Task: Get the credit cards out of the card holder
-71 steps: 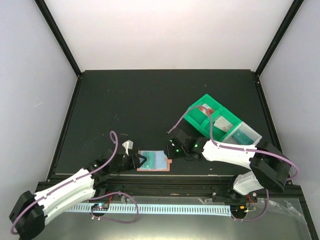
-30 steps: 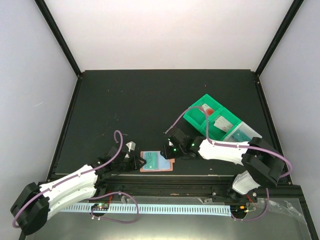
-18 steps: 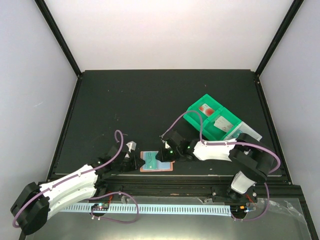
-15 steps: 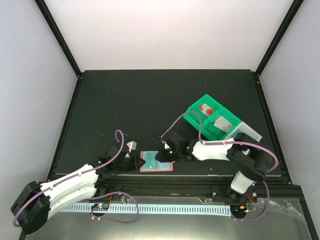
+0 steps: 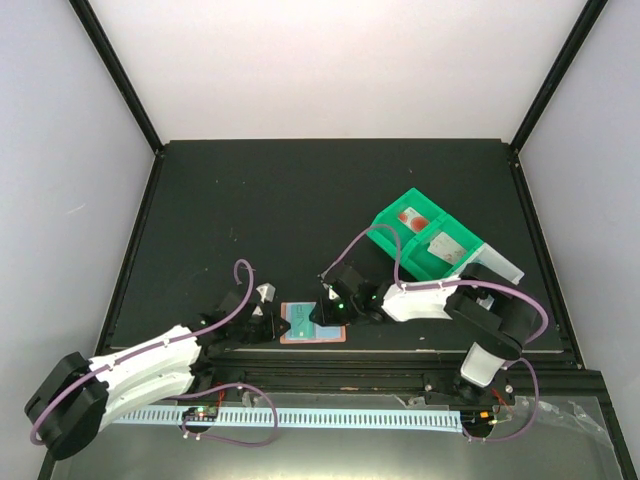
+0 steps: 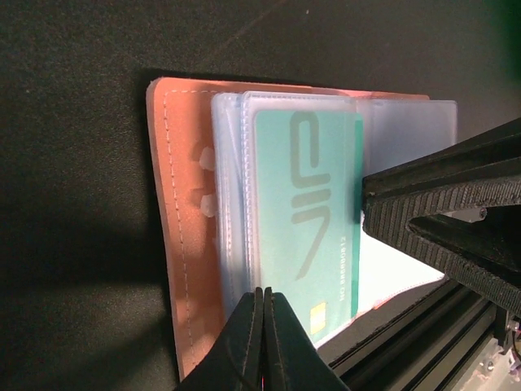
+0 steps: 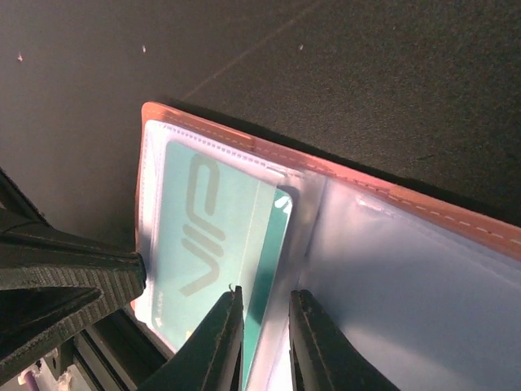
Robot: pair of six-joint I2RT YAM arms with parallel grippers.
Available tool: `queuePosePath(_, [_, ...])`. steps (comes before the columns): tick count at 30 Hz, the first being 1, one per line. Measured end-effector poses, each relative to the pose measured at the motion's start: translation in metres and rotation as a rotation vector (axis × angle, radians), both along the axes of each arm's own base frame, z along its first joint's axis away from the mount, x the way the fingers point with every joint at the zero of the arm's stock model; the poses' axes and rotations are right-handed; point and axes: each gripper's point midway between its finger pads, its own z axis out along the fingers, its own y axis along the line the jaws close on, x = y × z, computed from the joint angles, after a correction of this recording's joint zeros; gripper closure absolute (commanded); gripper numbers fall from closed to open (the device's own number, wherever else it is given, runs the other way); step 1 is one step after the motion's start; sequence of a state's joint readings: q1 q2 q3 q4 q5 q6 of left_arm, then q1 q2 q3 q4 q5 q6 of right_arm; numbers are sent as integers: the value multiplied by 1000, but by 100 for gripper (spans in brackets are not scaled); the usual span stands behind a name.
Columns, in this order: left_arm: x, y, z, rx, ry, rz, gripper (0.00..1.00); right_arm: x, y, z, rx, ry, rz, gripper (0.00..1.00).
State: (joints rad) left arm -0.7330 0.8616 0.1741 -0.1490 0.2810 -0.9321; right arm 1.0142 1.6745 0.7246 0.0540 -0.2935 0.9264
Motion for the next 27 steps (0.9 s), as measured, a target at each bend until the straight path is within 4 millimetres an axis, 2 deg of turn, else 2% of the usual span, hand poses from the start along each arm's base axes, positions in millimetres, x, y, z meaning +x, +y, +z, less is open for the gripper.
queuePosePath(8, [-2,2,-6,17,11,-6,99,1,4,-3,14,1,5,86])
queuePosePath(14, [-2,2,-7,17,10,-8,99,0,4,-5,16,6,0,99])
queuePosePath(27, [-3,3,-8,21,10,-8,99,0,2,-4,32,-3,-6,99])
